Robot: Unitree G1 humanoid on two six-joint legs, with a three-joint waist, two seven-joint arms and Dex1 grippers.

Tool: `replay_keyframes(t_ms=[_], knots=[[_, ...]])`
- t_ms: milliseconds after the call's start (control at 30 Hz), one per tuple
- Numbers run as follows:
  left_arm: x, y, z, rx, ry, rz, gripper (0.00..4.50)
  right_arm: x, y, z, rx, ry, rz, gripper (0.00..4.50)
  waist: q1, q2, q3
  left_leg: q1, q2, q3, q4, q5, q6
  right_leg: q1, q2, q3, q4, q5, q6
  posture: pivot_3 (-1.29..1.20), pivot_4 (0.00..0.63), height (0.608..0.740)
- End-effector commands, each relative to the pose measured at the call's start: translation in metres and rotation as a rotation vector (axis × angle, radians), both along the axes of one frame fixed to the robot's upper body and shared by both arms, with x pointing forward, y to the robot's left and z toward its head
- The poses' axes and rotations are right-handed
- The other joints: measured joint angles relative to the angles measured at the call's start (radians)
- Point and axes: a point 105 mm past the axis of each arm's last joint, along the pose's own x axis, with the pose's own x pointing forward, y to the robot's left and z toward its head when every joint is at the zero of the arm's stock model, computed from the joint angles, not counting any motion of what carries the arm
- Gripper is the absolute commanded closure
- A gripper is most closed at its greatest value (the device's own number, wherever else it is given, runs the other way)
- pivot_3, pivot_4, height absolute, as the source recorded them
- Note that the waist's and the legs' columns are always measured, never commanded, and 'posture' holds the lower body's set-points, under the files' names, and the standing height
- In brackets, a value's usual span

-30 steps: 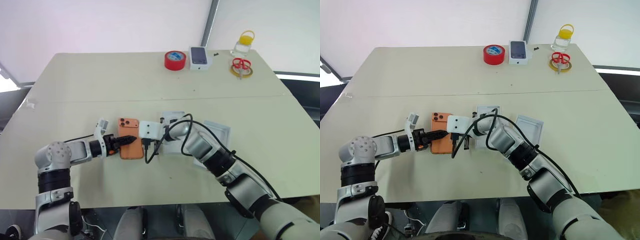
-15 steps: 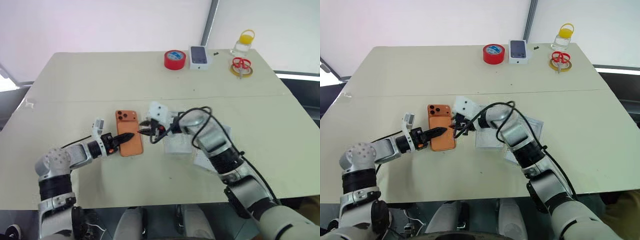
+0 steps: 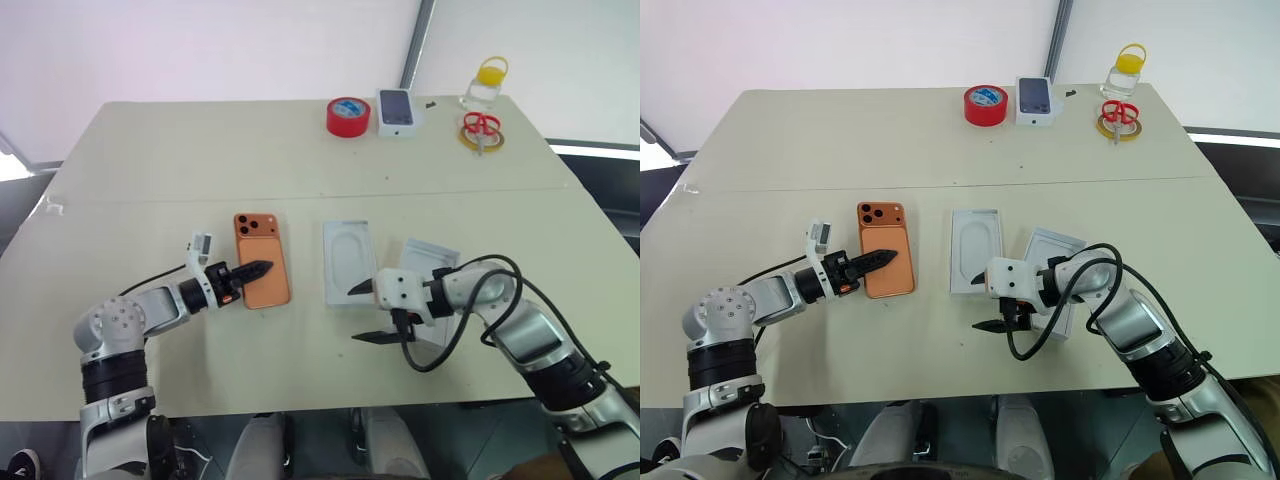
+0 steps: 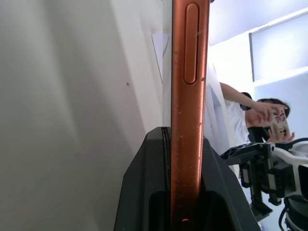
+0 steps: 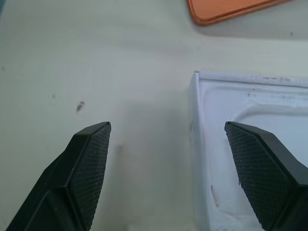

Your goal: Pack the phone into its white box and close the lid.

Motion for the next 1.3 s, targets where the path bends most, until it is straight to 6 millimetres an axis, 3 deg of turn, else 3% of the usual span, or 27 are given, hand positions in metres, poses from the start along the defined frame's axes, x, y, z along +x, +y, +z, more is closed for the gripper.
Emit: replay_keyframes(t_ms=[33,100,433,533,567,600,933,1200,1300], knots=[[0.003,-0.006,0.018,-0.019,-0.076,-0.023,4.5,0.002,0.001,0.009,0.016,-0.05,-0.002,1.98,0.002,-0.002,0.001,0.0,0.0,0.0,0.0,0.0,0.0,0.0,0.0,0.0,0.0,0.0,0.0,0.0,0.15,0.739],[0.003,-0.006,0.017,-0.018,-0.073,-0.027,4.5,0.006,0.0,0.005,-0.001,-0.062,-0.031,2.95,0.005,-0.002,0.001,-0.002,0.0,0.0,0.001,0.0,0.0,-0.001,0.0,0.0,0.0,0.0,0.0,0.0,0.15,0.739],[0.003,-0.009,0.016,-0.003,-0.076,-0.048,4.5,0.007,0.0,0.003,0.004,-0.053,-0.037,2.95,0.005,-0.002,0.001,-0.004,0.0,0.0,0.003,0.0,0.0,-0.002,-0.001,0.0,0.0,0.0,-0.001,0.0,0.15,0.739],[0.002,-0.012,0.016,-0.02,-0.063,-0.053,4.5,0.01,-0.001,-0.002,-0.013,-0.065,-0.047,3.87,0.005,-0.002,0.001,-0.004,0.0,0.0,0.003,0.0,0.0,-0.002,-0.001,0.0,0.0,0.0,-0.001,0.0,0.15,0.739],[0.002,-0.013,0.016,-0.021,-0.062,-0.052,4.5,0.01,-0.001,-0.003,-0.016,-0.066,-0.046,4.38,0.006,-0.002,0.001,-0.004,0.0,0.0,0.003,0.0,0.0,-0.002,-0.001,0.0,0.0,0.0,-0.001,0.0,0.15,0.739],[0.003,-0.014,0.016,-0.019,-0.054,-0.048,4.5,0.009,0.001,-0.002,-0.014,-0.065,-0.043,4.46,0.006,-0.002,0.001,-0.004,0.0,0.0,0.003,0.0,0.0,-0.002,-0.001,0.0,0.0,0.0,-0.001,0.0,0.15,0.739],[0.022,-0.032,0.054,-0.002,-0.152,-0.01,4.5,0.022,0.033,0.003,0.009,-0.137,-0.052,4.46,0.003,-0.004,0.002,-0.004,0.0,0.0,0.003,0.0,0.0,-0.002,-0.001,0.0,0.001,0.002,0.002,0.0,0.15,0.739],[0.025,-0.042,0.059,0.0,-0.152,-0.025,4.5,0.029,0.051,0.001,0.026,-0.122,-0.082,4.46,0.001,-0.004,0.002,-0.004,0.0,-0.001,0.003,0.001,-0.001,-0.002,0.0,0.0,0.001,0.002,0.002,0.0,0.15,0.739],[0.029,-0.046,0.056,-0.038,-0.124,-0.029,4.5,0.025,0.056,0.0,0.036,-0.092,-0.073,3.52,0.002,-0.003,0.002,-0.004,0.0,-0.001,0.003,0.001,-0.001,-0.002,0.0,0.0,0.001,0.002,0.002,0.0,0.15,0.739]])
